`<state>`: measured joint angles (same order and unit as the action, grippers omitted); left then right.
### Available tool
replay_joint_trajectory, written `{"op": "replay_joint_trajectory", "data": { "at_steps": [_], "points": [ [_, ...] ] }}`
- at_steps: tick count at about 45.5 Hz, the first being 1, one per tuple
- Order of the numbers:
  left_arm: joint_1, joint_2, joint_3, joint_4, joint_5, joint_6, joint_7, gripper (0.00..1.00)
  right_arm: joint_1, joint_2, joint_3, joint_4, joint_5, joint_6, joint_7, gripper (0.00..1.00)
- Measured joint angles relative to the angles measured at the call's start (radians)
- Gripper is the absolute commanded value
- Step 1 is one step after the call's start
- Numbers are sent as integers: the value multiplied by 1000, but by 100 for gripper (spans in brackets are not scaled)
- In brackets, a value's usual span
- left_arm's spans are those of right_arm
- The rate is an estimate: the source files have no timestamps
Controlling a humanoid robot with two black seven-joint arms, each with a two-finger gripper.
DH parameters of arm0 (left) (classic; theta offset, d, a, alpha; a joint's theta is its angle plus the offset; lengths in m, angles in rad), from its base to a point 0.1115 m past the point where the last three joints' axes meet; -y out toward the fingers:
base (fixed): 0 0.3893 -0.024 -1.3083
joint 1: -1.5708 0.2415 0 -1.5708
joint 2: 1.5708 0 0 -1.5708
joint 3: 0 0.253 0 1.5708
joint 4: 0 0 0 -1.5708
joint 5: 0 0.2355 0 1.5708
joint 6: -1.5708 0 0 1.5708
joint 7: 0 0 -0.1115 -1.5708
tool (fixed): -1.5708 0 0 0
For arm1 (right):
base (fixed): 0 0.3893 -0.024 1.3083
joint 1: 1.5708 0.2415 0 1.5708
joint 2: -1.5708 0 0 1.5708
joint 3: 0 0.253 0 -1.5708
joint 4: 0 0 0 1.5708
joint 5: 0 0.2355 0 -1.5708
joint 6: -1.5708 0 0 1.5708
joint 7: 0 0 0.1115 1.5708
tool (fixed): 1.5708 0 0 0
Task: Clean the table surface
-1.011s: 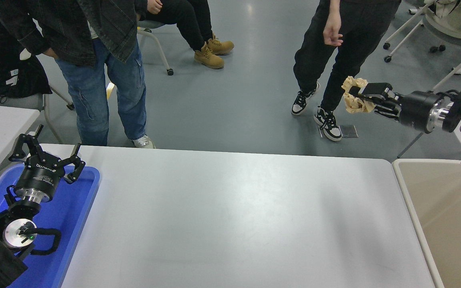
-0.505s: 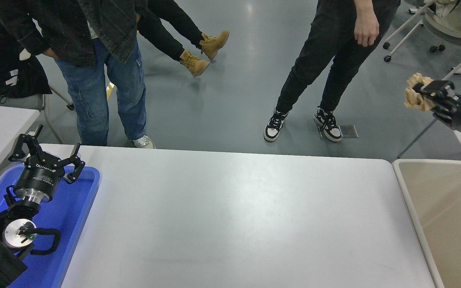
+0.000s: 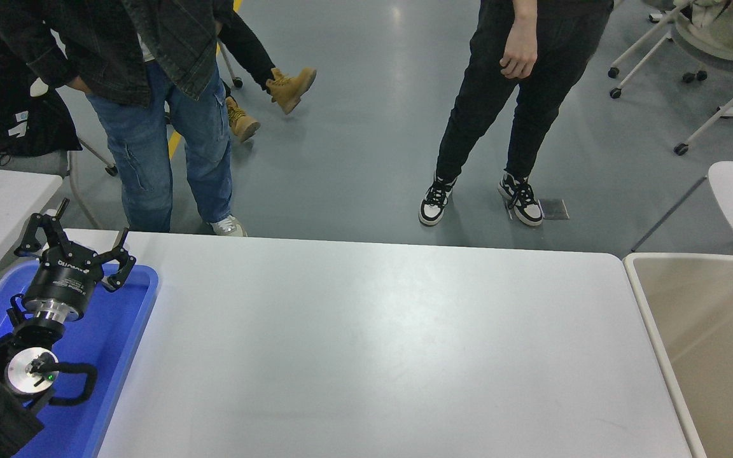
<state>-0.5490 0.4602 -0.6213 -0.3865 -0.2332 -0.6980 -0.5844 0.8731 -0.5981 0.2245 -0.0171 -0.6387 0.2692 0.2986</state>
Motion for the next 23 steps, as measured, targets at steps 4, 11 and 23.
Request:
{"op": "replay_joint_trajectory", "data": {
  "at_steps": [4, 11, 23],
  "points": [
    [0, 0, 0, 0, 0, 0, 0, 100, -11, 0, 0, -15, 11, -19, -40, 0],
    [0, 0, 0, 0, 0, 0, 0, 100, -36, 2, -2, -31, 21, -48, -99, 0],
    [0, 0, 0, 0, 0, 0, 0, 100, -114, 40, -97, -42, 28, -79, -152, 0]
  ]
}}
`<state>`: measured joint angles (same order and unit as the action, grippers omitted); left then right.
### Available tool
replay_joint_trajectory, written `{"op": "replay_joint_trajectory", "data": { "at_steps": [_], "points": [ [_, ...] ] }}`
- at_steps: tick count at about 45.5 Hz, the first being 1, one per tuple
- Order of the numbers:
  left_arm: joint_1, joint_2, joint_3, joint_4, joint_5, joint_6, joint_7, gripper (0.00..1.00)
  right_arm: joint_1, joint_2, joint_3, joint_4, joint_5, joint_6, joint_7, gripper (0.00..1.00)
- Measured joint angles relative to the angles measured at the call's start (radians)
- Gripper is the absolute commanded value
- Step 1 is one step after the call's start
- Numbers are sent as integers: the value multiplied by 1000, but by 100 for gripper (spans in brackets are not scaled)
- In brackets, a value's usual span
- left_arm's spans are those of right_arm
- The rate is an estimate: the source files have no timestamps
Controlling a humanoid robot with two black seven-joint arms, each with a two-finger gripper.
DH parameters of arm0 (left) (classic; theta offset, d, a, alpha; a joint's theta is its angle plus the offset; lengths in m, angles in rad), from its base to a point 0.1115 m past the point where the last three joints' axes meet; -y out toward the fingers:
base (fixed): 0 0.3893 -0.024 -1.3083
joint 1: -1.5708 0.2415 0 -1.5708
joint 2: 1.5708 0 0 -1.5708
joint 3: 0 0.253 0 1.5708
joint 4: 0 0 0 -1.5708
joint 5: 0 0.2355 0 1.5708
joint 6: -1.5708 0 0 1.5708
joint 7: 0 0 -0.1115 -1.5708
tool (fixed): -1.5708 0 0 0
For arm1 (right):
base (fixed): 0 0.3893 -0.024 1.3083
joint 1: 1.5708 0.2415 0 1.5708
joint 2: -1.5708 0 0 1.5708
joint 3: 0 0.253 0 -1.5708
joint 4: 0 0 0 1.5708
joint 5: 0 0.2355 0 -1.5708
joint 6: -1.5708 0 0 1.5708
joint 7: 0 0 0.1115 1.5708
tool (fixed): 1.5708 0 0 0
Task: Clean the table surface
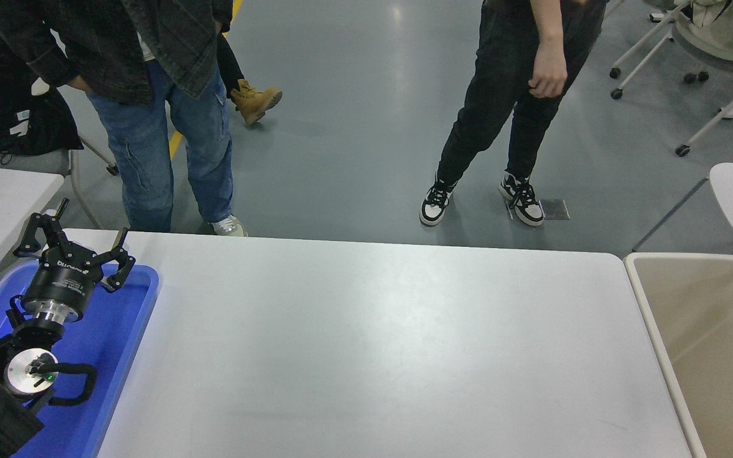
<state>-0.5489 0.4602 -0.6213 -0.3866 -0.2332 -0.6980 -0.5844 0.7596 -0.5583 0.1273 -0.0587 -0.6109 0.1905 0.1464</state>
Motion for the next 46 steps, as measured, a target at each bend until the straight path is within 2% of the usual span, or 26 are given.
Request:
{"op": "replay_joint_trajectory", "data": {
  "at_steps": [16, 32, 33, 36, 38, 44, 46],
  "points": [
    [0, 0, 0, 0, 0, 0, 0, 100, -101, 92, -182, -2, 3, -30, -17, 0],
    [0, 0, 0, 0, 0, 0, 0, 100, -144, 157, -233, -3, 3, -63, -20, 0],
    [0, 0, 0, 0, 0, 0, 0, 100, -144, 158, -233, -3, 3, -64, -20, 6],
    [0, 0, 0, 0, 0, 0, 0, 100, -147, 162, -236, -4, 3, -74, -20, 36],
    [0, 0, 0, 0, 0, 0, 0, 100, -149, 164, -237, -4, 3, -83, -20, 51],
    [0, 0, 0, 0, 0, 0, 0, 100, -158, 169, -237, -1, 4, -129, -20, 75],
    [0, 0, 0, 0, 0, 0, 0, 100, -161, 170, -235, 0, 6, -149, -20, 78]
  ]
}}
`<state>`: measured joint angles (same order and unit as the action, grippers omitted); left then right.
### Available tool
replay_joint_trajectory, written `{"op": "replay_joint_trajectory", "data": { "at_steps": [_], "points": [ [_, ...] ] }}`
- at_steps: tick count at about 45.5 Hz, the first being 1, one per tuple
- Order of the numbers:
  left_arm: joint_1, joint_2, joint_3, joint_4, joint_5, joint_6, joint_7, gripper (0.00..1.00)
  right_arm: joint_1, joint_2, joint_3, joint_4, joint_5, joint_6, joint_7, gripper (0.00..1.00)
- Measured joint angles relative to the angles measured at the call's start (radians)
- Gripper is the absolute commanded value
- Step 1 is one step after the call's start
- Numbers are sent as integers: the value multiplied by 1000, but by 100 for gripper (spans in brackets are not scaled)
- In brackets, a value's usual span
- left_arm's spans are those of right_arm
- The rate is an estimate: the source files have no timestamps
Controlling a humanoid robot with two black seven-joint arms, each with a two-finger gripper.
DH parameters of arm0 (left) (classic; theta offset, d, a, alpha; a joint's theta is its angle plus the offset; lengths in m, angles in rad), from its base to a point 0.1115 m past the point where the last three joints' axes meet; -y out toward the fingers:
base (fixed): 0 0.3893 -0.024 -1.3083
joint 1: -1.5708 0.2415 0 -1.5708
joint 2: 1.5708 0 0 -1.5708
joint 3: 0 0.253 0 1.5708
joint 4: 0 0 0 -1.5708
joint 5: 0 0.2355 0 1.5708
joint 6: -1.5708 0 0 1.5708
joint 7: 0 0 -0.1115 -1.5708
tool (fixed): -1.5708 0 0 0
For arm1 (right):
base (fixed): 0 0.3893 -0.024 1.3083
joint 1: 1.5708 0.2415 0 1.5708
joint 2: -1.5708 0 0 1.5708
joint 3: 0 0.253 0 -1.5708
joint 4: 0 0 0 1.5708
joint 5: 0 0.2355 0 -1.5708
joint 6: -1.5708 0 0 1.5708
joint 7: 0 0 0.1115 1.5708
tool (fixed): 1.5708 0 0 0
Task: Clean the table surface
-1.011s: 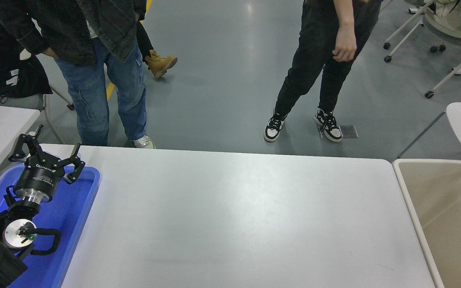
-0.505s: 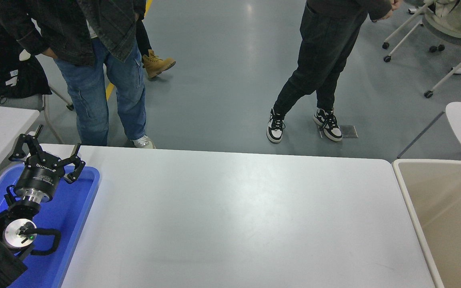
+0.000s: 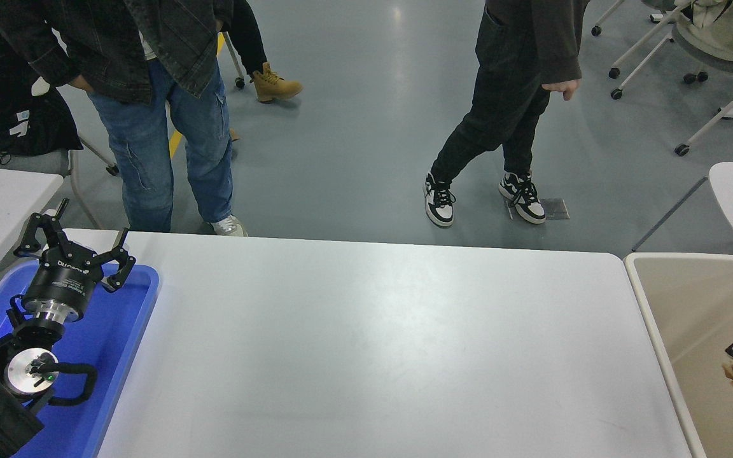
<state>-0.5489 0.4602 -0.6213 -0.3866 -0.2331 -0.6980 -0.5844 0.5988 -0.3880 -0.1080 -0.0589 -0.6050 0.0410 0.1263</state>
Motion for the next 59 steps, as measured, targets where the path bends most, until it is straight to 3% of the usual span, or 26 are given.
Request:
{"op": "replay_joint_trajectory", "data": {
  "at_steps": [3, 7, 32, 59],
  "points": [
    [0, 0, 0, 0, 0, 0, 0, 100, -4, 2, 2, 3, 3, -28, 1, 82],
    [0, 0, 0, 0, 0, 0, 0, 100, -6, 7, 4, 4, 9, -55, 1, 97],
    [0, 0, 0, 0, 0, 0, 0, 100, 7, 11, 16, 8, 66, -104, 3, 97],
    [0, 0, 0, 0, 0, 0, 0, 100, 325, -43, 214, 42, 161, -109, 9, 98]
  ]
}}
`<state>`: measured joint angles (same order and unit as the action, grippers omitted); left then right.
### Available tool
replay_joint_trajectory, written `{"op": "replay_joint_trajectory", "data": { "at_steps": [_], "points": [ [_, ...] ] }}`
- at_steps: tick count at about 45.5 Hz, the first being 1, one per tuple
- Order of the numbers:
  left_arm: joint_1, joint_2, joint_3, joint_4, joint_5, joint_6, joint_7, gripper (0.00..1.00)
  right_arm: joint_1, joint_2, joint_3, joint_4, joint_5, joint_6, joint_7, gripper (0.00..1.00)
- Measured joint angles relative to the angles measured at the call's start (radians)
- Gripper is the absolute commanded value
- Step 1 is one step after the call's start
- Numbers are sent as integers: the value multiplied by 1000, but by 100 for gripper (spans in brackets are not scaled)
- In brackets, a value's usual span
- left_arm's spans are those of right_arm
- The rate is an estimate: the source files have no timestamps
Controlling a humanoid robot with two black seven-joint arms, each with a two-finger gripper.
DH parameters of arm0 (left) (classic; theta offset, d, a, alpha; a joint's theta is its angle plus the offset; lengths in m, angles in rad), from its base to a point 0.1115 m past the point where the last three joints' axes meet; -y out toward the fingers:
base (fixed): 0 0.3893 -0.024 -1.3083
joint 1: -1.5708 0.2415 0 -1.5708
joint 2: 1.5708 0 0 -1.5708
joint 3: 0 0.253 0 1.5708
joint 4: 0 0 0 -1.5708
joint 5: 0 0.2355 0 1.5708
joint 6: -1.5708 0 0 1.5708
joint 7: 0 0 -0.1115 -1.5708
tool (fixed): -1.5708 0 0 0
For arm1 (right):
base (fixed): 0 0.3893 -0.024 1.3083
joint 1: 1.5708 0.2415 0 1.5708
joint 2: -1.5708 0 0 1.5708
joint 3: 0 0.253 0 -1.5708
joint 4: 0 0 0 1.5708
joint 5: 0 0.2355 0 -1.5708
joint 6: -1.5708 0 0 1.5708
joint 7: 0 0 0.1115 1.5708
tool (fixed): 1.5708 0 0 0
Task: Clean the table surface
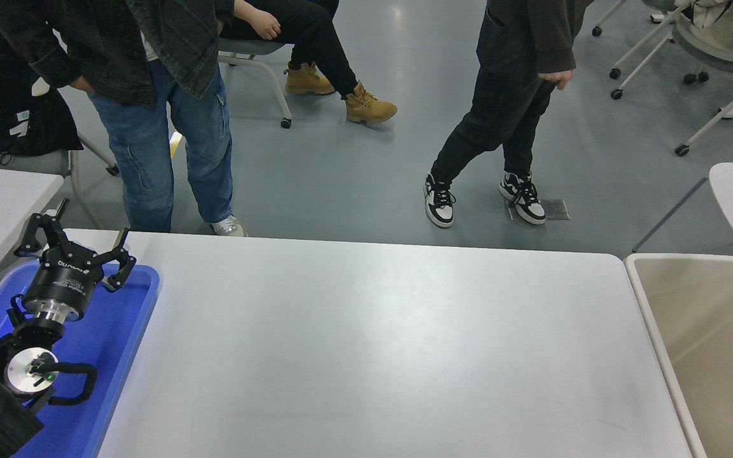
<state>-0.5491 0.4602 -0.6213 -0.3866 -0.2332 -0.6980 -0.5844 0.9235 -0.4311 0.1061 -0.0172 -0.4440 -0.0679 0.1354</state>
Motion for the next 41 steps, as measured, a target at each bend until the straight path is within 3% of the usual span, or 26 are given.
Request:
{"op": "replay_joint_trajectory", "data": {
  "at_steps": [21, 41],
  "points": [
    [0, 0, 0, 0, 0, 0, 0, 100, 131, -14, 127, 94, 9, -2, 2, 98],
    [0, 0, 0, 0, 0, 0, 0, 100, 145, -68, 478, 325, 10, -2, 5, 98]
  ]
}}
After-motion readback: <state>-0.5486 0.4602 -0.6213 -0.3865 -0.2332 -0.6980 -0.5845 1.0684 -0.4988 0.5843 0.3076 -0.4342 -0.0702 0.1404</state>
